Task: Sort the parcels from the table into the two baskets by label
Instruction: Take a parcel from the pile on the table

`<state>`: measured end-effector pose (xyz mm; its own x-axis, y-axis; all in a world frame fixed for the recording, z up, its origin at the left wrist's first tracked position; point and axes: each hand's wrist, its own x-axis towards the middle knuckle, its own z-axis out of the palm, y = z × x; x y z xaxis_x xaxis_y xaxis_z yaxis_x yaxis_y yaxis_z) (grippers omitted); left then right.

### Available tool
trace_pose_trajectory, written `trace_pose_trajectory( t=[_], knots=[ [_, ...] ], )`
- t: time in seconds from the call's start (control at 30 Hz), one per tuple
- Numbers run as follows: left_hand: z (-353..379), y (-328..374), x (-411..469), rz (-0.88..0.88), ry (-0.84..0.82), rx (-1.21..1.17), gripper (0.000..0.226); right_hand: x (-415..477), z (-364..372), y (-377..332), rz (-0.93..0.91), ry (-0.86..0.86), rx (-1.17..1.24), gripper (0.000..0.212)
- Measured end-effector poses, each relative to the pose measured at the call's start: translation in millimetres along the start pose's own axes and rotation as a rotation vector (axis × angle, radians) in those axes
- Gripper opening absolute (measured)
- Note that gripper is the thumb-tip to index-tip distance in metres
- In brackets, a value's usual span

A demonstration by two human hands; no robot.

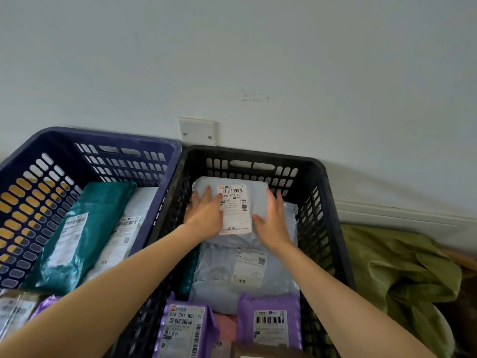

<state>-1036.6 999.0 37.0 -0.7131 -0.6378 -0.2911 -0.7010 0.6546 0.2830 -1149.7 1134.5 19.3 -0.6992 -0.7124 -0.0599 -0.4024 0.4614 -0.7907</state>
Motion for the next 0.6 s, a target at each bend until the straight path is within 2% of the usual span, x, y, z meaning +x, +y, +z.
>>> trace_pose_trajectory(
  t=[0.07,0.13,0.23,0.33,0.6],
  knots=[
    [7.9,0.4,-5.4,0.034,-0.009,0.126,0.06,2.8,-1.2,4.6,-0.26,-0.026,-0.359,0.066],
    [15.6,-1.0,-6.4,0.042,-0.009,0.177,0.06,6.8,-4.1,7.5,-0.346,-0.13,-0.52,0.058],
    [25.5,-1.4,-5.1,0.013,-0.009,0.17,0.059,13.3,-7.5,12.7,-0.28,-0.255,-0.558,0.054],
    [36.4,-0.1,-2.8,-0.011,0.016,0.135,0.059,18.0,-0.9,17.1,-0.179,-0.343,-0.505,0.06],
    [63.2,-15.6,0.8,-0.074,0.063,0.054,0.055,17.6,25.0,29.3,-0.176,-0.332,-0.554,0.065]
  ],
)
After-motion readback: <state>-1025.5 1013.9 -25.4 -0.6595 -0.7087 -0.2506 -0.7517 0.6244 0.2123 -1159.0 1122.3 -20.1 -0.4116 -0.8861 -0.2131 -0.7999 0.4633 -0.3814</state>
